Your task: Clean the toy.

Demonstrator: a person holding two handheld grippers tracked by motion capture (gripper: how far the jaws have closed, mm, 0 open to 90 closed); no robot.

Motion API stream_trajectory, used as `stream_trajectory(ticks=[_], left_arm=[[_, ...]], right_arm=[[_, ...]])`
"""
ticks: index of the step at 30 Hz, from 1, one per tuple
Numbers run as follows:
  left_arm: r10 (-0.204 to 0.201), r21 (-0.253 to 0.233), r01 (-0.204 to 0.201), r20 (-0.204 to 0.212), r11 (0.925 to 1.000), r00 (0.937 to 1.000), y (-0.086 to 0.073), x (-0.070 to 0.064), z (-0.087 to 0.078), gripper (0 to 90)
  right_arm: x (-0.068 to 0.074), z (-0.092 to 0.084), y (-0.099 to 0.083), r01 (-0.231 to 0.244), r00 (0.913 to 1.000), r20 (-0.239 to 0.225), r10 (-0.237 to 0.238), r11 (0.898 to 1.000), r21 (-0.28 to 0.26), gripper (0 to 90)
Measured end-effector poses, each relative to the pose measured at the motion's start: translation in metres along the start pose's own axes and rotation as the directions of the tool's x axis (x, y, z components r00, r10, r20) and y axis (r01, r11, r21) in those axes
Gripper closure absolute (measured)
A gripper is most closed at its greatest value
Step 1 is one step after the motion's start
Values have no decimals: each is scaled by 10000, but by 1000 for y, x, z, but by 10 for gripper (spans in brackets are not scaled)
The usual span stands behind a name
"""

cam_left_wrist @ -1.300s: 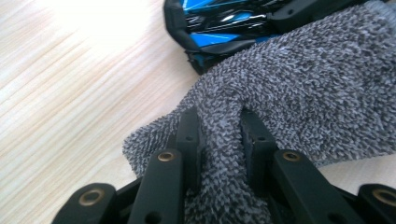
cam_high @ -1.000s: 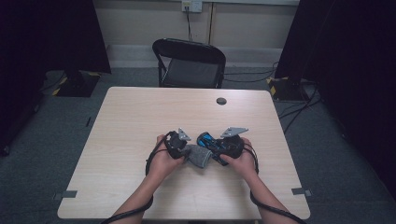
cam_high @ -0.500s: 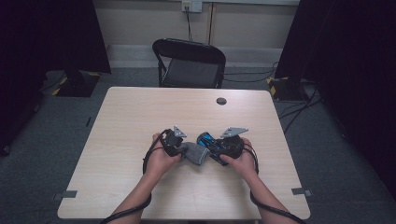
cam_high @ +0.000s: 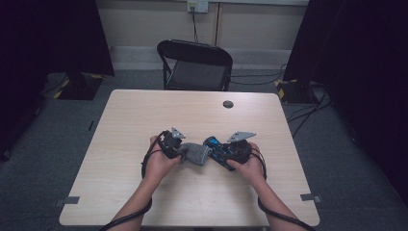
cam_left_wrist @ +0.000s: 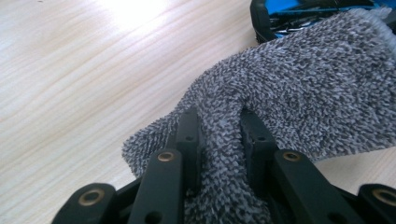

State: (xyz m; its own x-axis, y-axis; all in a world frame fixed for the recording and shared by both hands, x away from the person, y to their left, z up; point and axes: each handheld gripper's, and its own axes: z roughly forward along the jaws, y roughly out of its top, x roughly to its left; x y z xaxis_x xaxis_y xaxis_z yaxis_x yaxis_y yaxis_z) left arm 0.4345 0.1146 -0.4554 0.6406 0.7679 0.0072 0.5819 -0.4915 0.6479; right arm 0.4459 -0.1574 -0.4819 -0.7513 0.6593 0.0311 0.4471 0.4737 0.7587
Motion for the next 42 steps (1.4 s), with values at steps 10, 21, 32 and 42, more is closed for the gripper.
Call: stream_trajectory(ticks=[10,21,32,42], left_arm=[[-485,-48,484,-157,9988,9987,-4,10,2,728],[-1018,-224,1009,-424,9946,9939,-18,28,-12,728],[-844,-402,846,65,9956,9964,-32,25,-30,727],[-291,-544,333,761,9980,9967,-33,2,-33,726]], right_arm=[[0,-1,-1,-36,10000,-24,36,10000,1,480],[0,-1,-1,-22,10000,-5,22,10000,-3,480],[0,-1,-1,-29,10000,-8,29,10000,-18,479],[0,-1,-1,-49,10000,-16,49,10000,9,479]])
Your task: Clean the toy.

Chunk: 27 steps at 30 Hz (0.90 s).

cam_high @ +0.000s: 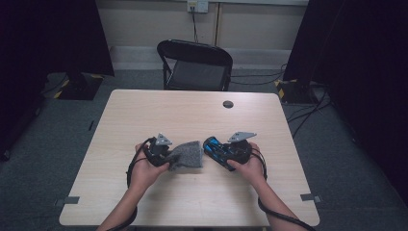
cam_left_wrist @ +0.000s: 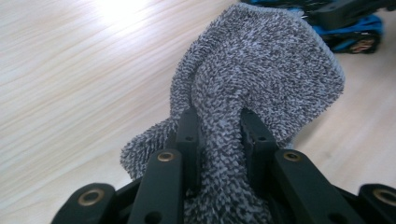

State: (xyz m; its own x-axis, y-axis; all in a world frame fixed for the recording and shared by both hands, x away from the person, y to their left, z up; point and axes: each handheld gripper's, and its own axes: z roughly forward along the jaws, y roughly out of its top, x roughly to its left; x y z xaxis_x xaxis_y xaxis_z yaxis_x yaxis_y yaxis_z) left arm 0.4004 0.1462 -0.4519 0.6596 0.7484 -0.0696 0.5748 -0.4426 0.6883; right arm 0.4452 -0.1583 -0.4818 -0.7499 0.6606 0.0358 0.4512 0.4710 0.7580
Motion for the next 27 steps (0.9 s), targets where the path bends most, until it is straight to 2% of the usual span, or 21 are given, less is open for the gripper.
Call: stream_trajectory(ticks=[3,10,15,20,22,27], left_arm=[[11,-18,-11,118,10000,9999,0,-5,1,726],[338,-11,-338,571,9994,9978,2,-21,4,726],[738,72,-746,797,9972,9941,5,-33,6,726],[925,121,-943,1054,9955,9901,6,-45,10,727],[1147,175,-1182,1370,9928,9839,8,-54,12,727],[1593,148,-1649,1861,9862,9695,10,-72,15,727]], right_arm=[[0,0,0,-6,10000,4,6,10000,3,480],[0,0,0,-25,10000,14,25,10000,24,479],[0,0,0,-32,10000,2,32,10000,32,479],[0,0,1,-28,10000,-3,28,10000,45,479],[0,0,1,-49,10000,-10,49,10000,43,480],[-1,0,1,-62,10000,-28,62,10000,59,480]])
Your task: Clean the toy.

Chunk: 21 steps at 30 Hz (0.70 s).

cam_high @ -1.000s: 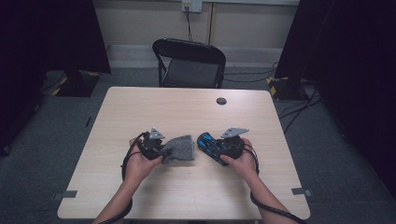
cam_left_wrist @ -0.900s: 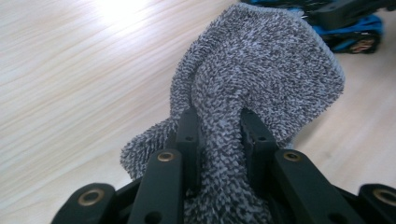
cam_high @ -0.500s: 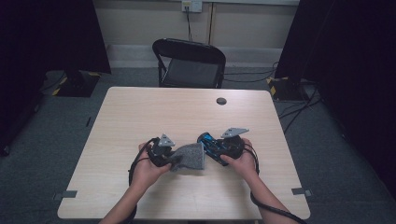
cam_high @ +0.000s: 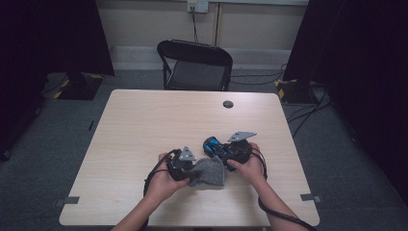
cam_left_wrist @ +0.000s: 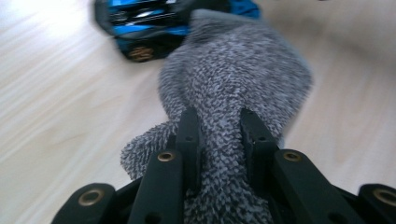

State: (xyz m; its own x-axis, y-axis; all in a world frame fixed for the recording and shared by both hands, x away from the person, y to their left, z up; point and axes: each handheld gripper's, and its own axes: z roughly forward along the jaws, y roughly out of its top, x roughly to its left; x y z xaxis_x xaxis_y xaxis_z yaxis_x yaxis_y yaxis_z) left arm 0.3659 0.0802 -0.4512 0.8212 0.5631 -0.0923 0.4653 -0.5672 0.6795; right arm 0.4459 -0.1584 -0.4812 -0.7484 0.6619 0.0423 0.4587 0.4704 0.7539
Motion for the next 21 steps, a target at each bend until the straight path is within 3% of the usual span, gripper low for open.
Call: stream_trajectory(ticks=[4,6,10,18,21], left_arm=[[345,144,-349,313,9993,9989,2,-12,6,727],[640,255,-659,682,9975,9956,4,-22,12,727],[786,128,-803,996,9967,9919,9,-32,21,727],[1242,169,-1286,1612,9916,9791,21,-45,39,726],[1193,224,-1247,1675,9919,9786,23,-45,44,724]], right_arm=[[0,0,0,32,10000,8,-32,10000,35,480],[0,0,0,16,10000,-4,-16,10000,33,480],[0,0,0,23,10000,3,-23,10000,31,479],[0,0,0,16,10000,2,-16,10000,3,480],[0,0,-1,17,10000,7,-17,10000,-54,480]])
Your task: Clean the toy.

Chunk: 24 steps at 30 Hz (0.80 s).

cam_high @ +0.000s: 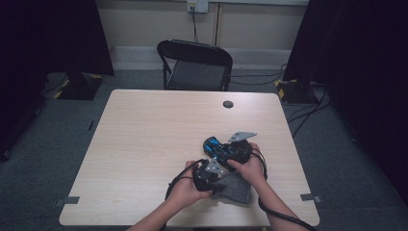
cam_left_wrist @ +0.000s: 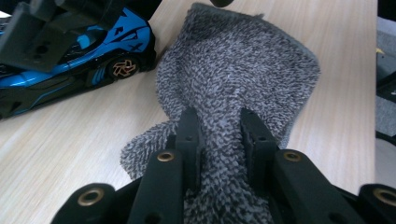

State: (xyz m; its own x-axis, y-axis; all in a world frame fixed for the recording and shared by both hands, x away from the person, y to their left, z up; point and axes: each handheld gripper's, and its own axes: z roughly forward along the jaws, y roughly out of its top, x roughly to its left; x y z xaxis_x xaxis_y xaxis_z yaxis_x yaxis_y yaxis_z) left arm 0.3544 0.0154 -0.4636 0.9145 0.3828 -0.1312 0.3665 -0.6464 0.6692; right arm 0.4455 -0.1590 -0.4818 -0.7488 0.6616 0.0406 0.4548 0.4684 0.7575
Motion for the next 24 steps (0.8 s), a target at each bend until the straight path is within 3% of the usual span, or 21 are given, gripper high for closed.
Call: stream_trajectory(ticks=[5,6,10,21,24], left_arm=[[-277,125,285,-602,9995,9978,2,12,8,720],[-363,179,382,-952,9991,9948,2,17,7,720],[-560,167,587,-1322,9981,9896,2,27,4,720],[-947,136,988,-1827,9950,9786,-1,43,-1,721],[-1106,128,1155,-2021,9932,9731,-4,50,-6,721]], right_arm=[[0,0,0,-9,10000,6,9,10000,-14,480],[0,0,0,-17,10000,0,17,10000,-11,480],[0,0,-1,-9,10000,-9,8,10000,-25,480],[0,0,-1,13,10000,5,-13,10000,-55,480],[0,0,-1,-1,10000,2,1,10000,-79,479]])
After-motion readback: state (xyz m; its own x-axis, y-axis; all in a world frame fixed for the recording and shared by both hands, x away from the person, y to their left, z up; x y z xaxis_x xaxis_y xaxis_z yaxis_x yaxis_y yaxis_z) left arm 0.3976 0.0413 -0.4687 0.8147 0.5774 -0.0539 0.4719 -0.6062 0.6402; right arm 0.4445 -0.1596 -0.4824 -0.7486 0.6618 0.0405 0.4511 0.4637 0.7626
